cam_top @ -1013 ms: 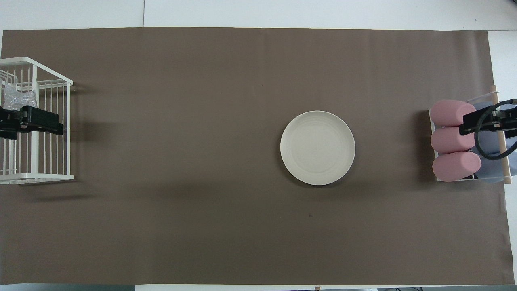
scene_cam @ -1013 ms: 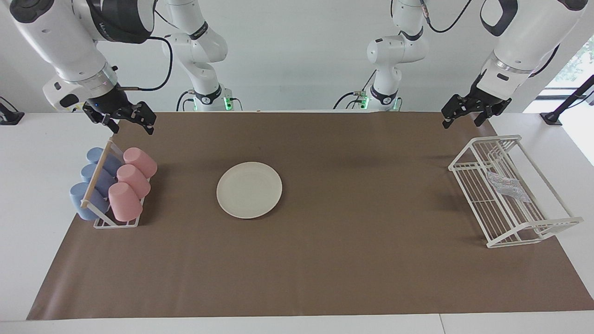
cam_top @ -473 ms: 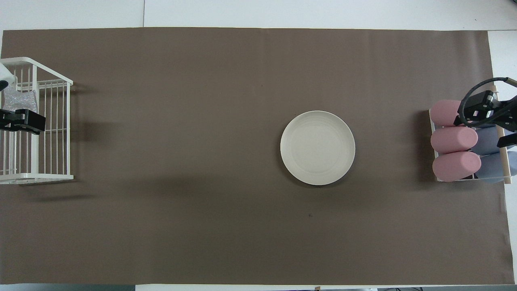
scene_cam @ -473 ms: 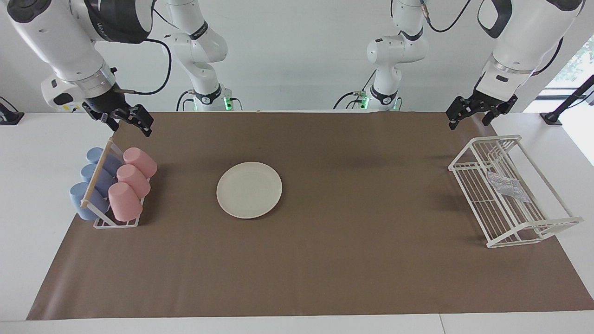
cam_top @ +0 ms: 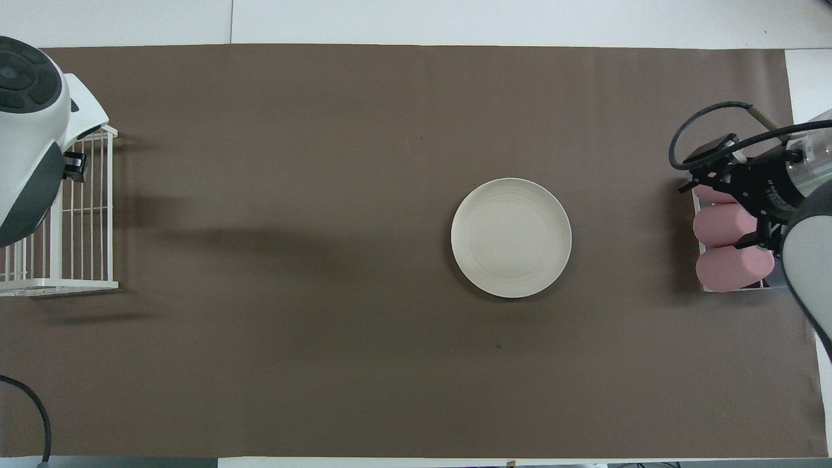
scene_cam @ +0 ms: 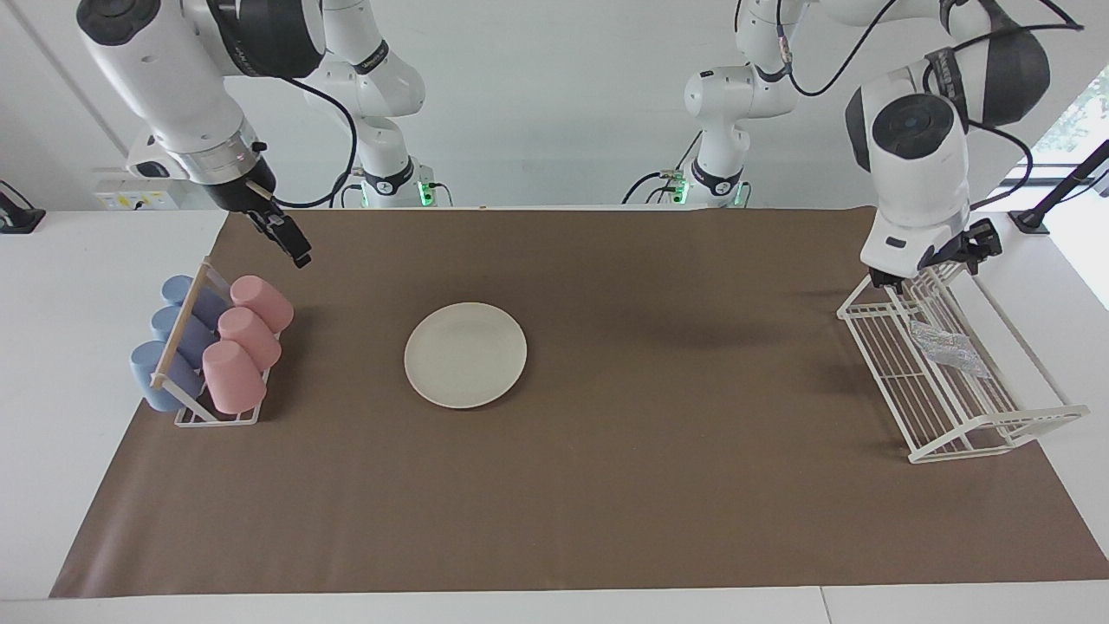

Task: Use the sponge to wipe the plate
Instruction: 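Reach the right gripper to the white plate rim and grasp it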

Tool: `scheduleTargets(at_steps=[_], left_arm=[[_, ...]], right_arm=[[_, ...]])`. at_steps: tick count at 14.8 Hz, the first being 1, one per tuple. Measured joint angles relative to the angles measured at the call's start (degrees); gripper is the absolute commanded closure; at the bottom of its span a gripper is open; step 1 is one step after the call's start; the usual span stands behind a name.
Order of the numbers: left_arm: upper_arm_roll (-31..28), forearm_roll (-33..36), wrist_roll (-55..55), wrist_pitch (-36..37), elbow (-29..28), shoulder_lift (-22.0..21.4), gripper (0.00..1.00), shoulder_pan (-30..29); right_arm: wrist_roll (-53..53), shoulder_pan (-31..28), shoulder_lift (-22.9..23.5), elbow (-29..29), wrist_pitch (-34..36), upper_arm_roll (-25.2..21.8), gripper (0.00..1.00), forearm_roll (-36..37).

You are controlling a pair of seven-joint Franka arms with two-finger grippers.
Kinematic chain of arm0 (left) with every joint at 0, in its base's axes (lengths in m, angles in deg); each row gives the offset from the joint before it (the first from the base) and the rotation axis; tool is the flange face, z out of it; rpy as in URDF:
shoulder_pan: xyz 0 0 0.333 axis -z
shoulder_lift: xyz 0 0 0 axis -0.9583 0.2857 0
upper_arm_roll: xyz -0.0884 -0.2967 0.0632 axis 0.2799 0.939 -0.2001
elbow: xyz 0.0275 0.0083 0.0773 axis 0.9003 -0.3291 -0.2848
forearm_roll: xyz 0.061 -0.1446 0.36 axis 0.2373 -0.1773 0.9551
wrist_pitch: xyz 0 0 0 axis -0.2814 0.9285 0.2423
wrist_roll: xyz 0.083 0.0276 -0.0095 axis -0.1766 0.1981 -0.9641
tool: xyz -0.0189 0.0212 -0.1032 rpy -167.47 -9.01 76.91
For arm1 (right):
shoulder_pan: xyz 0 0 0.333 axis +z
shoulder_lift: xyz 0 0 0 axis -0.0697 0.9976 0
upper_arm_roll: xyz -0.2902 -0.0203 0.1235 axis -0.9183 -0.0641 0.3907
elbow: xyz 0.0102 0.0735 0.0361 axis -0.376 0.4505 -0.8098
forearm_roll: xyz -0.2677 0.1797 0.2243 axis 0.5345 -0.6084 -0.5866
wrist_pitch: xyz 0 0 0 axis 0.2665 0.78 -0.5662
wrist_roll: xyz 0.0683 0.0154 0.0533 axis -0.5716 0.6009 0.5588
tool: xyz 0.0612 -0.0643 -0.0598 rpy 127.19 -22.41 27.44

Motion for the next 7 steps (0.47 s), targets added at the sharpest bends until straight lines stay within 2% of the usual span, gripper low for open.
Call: scheduleTargets(at_steps=[4,7], left_arm=[[0.0,5.1,-4.4,-3.7,-0.3,3.0,0.0,0.0],[-0.2,7.9,-9.1,-6.2,-1.6,5.0,0.0,-0.2]], right_arm=[[-16.2,0.4,-0.7,0.4,0.0,8.6,0.0,-0.6],[-25.3,0.5,-1.7,1.6,-0.5,10.8,0.0,-2.5]])
